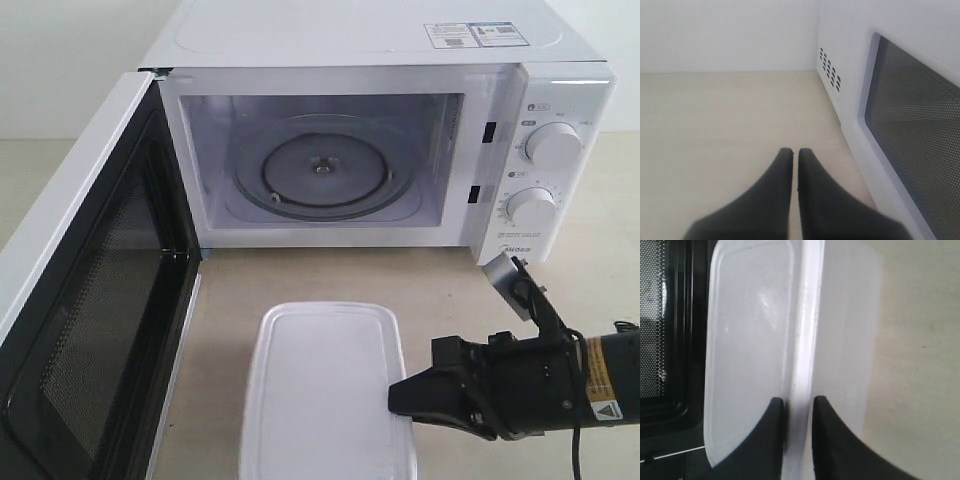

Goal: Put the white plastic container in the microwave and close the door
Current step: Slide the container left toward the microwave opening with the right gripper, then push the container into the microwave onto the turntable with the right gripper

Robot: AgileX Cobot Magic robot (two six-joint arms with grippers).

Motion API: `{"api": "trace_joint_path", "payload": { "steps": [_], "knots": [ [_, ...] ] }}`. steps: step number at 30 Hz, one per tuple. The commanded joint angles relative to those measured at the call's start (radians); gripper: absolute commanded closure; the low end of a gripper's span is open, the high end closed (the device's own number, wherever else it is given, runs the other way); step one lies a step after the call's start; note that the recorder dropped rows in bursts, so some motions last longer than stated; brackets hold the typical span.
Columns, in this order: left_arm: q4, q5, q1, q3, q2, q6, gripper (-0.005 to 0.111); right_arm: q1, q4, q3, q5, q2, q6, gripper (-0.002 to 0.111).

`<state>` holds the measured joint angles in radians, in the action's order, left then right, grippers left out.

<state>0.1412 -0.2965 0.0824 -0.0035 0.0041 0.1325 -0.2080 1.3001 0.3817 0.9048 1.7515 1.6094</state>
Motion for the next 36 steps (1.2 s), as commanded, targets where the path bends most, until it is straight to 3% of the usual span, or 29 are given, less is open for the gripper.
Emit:
{"api": "trace_joint_path", "payload": {
  "steps": [1,8,21,33,36],
  "knots": [
    [0.008,0.001,-0.002,0.003,-0.004,-0.009,0.102,-0.002,0.003,0.001,-0.011,0.005,-0.038,0.108],
    [0.008,0.001,-0.002,0.003,-0.004,-0.009,0.102,-0.002,-0.006,0.022,0.084,0.005,-0.053,0.108],
    [0.008,0.001,-0.002,0.003,-0.004,-0.009,0.102,-0.002,-0.076,0.129,0.092,0.005,-0.004,0.108],
    [0.008,0.001,-0.002,0.003,-0.004,-0.009,0.102,-0.002,-0.215,0.283,-0.015,0.005,0.088,0.108],
    [0.008,0.001,-0.002,0.003,-0.004,-0.009,0.102,-0.056,-0.299,0.332,-0.125,0.005,0.093,0.108]
  ]
}}
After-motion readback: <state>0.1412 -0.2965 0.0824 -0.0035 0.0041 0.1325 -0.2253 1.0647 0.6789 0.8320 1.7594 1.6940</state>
